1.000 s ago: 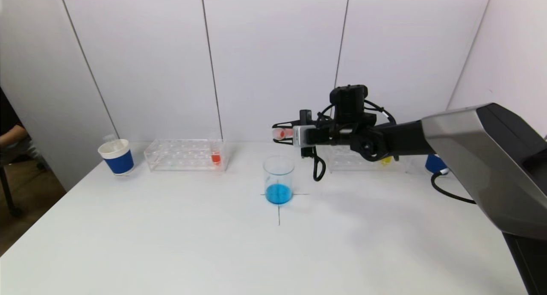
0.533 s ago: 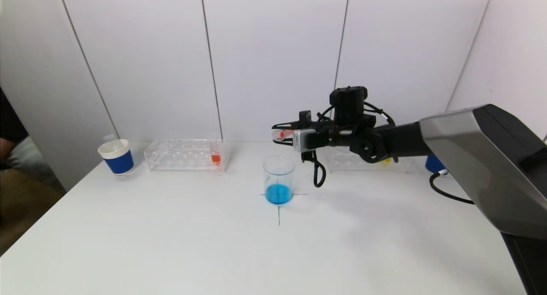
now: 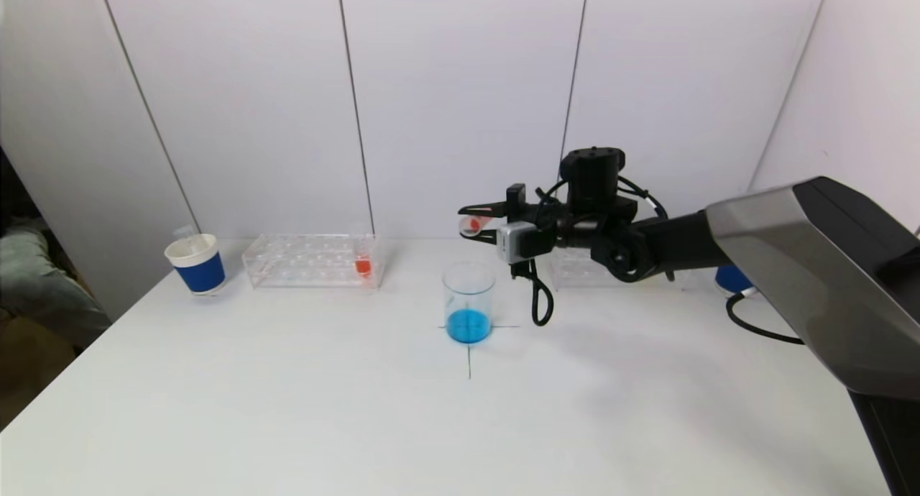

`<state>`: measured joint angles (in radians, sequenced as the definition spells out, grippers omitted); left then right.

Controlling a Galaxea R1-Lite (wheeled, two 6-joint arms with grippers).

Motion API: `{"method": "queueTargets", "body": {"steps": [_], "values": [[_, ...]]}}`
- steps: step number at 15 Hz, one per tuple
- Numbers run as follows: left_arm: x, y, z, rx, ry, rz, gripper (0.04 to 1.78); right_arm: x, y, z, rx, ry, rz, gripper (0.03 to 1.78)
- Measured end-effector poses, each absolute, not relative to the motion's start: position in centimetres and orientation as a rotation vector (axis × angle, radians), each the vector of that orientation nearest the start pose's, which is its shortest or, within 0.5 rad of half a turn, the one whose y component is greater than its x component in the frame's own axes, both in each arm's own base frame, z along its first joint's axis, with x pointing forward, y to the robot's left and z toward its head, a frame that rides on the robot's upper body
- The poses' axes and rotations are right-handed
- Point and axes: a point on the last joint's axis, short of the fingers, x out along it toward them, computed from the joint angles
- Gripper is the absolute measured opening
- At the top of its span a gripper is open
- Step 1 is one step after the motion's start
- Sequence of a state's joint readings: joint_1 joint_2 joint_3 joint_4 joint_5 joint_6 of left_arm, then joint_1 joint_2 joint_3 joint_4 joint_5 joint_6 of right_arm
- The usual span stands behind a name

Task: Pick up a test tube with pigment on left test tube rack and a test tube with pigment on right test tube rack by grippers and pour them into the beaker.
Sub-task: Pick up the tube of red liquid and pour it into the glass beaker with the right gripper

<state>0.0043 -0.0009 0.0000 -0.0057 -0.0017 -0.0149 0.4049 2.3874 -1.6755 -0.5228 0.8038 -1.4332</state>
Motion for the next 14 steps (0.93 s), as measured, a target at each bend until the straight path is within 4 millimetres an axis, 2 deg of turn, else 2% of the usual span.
{"method": "queueTargets", "body": {"steps": [14], "values": [[-2.29,-0.01,7.60,-0.015,-0.006,0.002,1.77,44.40,20.46,13.11,-1.238,-0.759,1.080,0.49]]}}
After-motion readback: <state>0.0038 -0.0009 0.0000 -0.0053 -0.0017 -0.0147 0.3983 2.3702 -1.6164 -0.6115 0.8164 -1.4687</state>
